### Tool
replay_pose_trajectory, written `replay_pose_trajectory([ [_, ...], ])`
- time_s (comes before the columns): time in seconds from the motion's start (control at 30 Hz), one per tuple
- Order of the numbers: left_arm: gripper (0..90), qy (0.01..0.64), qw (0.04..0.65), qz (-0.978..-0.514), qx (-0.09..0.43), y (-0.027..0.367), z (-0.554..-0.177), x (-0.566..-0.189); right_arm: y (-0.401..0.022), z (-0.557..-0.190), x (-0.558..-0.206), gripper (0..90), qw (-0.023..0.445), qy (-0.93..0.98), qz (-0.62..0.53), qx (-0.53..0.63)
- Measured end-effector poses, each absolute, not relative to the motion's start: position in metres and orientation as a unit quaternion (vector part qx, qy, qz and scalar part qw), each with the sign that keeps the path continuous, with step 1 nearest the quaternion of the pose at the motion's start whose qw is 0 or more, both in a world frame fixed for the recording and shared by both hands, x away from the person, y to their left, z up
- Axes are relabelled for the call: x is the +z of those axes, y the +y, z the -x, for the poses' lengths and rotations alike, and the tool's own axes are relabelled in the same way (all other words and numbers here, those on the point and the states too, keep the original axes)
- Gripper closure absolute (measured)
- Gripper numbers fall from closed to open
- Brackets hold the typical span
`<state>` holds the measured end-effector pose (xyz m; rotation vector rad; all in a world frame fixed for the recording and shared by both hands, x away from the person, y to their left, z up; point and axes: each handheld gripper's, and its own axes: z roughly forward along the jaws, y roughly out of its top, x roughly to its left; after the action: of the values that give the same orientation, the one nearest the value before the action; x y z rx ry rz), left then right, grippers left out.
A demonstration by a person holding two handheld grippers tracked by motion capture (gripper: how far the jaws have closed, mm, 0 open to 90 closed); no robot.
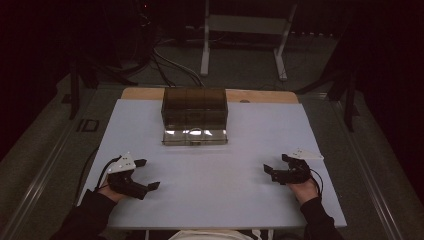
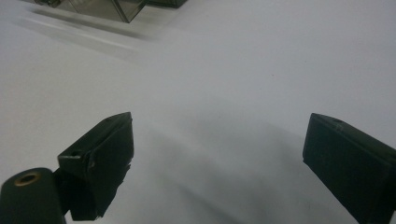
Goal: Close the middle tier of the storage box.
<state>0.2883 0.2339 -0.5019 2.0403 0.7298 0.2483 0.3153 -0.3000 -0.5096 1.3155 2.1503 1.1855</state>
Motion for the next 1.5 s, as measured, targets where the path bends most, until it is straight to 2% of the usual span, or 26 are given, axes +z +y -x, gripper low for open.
replay_pose_trajectory([
  [0.23, 2.0, 0.287, 0.466, -0.832, 0.095, 0.228, -0.289, -0.499, -0.300, -0.315, -0.510, 8.4, 0.180, 0.761, -0.463, 0.417],
  [0.57, 2.1, 0.265, 0.486, -0.828, 0.084, 0.221, -0.292, -0.473, -0.300, -0.315, -0.508, 8.4, 0.182, 0.759, -0.461, 0.421],
  [0.97, 2.0, 0.266, 0.475, -0.832, 0.110, 0.214, -0.306, -0.445, -0.299, -0.315, -0.508, 8.3, 0.175, 0.761, -0.458, 0.425],
  [1.5, 2.1, 0.289, 0.468, -0.825, 0.131, 0.176, -0.324, -0.449, -0.300, -0.314, -0.504, 8.3, 0.185, 0.757, -0.452, 0.435],
])
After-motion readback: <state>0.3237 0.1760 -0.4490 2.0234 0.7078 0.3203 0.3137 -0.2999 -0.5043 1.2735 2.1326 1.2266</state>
